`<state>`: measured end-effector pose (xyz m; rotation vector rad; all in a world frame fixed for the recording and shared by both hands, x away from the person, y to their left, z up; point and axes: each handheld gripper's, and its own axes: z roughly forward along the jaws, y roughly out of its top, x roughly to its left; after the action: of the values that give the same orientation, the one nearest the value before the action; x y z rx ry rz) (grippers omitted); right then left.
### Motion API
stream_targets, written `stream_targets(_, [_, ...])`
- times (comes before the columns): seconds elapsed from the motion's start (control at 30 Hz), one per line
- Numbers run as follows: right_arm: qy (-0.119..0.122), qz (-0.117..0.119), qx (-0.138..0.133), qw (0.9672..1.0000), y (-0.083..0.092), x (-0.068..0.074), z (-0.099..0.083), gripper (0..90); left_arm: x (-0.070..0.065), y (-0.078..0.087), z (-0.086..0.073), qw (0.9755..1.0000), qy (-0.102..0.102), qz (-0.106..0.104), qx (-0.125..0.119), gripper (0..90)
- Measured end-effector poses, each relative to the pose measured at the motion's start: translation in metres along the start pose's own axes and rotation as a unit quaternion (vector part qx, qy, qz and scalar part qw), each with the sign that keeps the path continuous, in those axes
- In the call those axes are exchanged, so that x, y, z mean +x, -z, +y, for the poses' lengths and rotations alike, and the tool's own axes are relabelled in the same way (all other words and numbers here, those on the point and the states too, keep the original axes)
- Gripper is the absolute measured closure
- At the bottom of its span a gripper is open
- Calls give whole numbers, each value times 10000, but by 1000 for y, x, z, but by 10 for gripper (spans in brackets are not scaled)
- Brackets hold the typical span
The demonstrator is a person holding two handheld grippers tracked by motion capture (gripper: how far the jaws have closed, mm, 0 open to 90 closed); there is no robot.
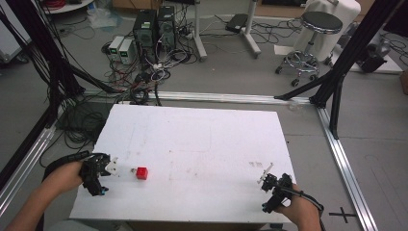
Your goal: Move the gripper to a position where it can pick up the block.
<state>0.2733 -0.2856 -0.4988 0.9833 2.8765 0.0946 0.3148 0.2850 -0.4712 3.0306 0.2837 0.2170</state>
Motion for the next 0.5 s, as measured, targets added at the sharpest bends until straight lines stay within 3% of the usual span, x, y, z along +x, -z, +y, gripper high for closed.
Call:
stream_targets(0.23, [0, 7, -28, 10000, 0, 0, -1, 65, 11, -4, 12, 9987, -482, -136, 98, 212])
stream_targets(0.5, [-2, 28, -27, 10000, 0, 0, -1, 65, 20, -9, 31, 9965, -765, -295, 147, 213])
